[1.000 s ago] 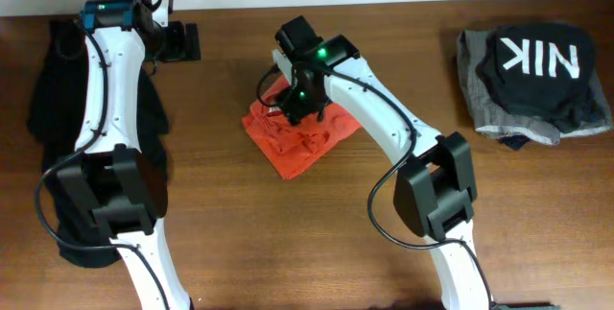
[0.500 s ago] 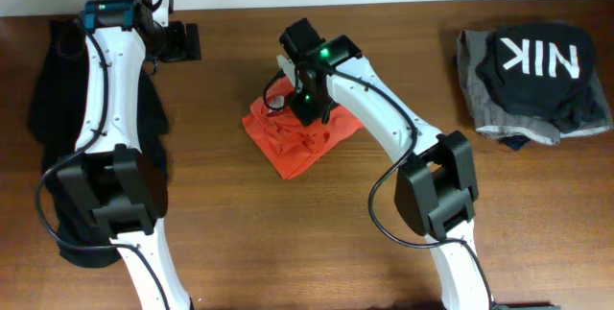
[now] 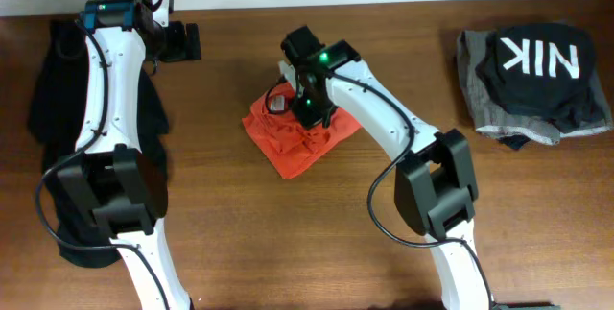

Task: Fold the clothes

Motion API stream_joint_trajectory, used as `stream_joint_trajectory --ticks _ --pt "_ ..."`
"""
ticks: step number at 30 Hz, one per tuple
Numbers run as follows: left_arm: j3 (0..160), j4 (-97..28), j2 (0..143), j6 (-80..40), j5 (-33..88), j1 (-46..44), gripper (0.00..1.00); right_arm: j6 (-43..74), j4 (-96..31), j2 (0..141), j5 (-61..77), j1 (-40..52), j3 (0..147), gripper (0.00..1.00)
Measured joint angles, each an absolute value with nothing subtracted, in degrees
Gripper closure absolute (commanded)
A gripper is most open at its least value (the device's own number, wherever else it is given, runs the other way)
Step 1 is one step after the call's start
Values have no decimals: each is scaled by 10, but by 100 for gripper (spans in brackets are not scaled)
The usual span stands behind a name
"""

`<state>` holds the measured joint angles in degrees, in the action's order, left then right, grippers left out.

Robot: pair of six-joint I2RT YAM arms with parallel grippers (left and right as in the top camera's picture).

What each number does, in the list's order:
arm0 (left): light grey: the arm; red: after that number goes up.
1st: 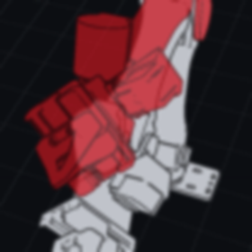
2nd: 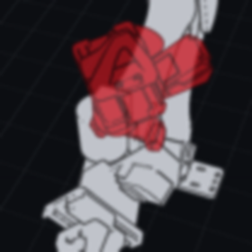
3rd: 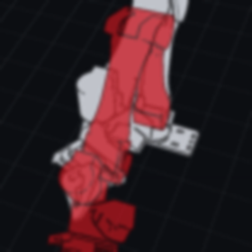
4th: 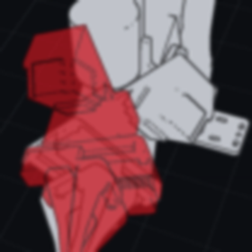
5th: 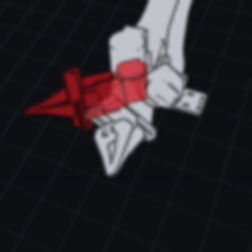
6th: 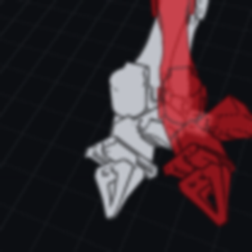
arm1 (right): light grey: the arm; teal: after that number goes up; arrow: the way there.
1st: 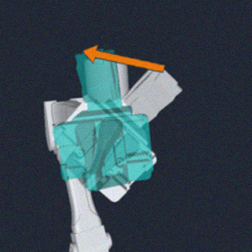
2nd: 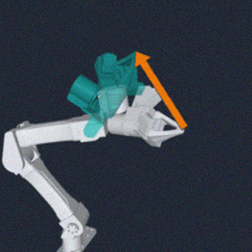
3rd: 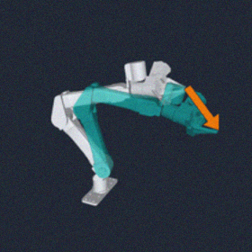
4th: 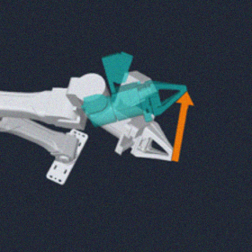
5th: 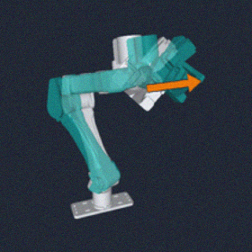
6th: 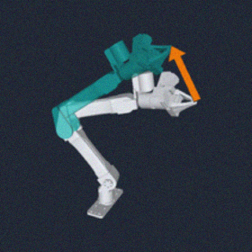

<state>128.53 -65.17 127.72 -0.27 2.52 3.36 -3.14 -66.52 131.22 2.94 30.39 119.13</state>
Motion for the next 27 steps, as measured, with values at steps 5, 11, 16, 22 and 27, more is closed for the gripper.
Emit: stream_joint_trajectory --ticks 5,11,16,22,27 --pt "1285 -652 1277 -3 25 34 1 -31 -736 1312 33 301 1261 96" --pt "1285 -651 1277 -3 25 34 1 -30 -828 1312 78 311 1273 96" --pt "1285 -651 1277 -3 25 34 1 -30 -860 1312 92 350 1273 96" --pt "1285 -649 1277 -3 25 34 1 -29 -853 1312 100 397 1257 53" --pt "1285 -649 1277 -3 25 34 1 -30 -853 1312 106 407 1229 32"
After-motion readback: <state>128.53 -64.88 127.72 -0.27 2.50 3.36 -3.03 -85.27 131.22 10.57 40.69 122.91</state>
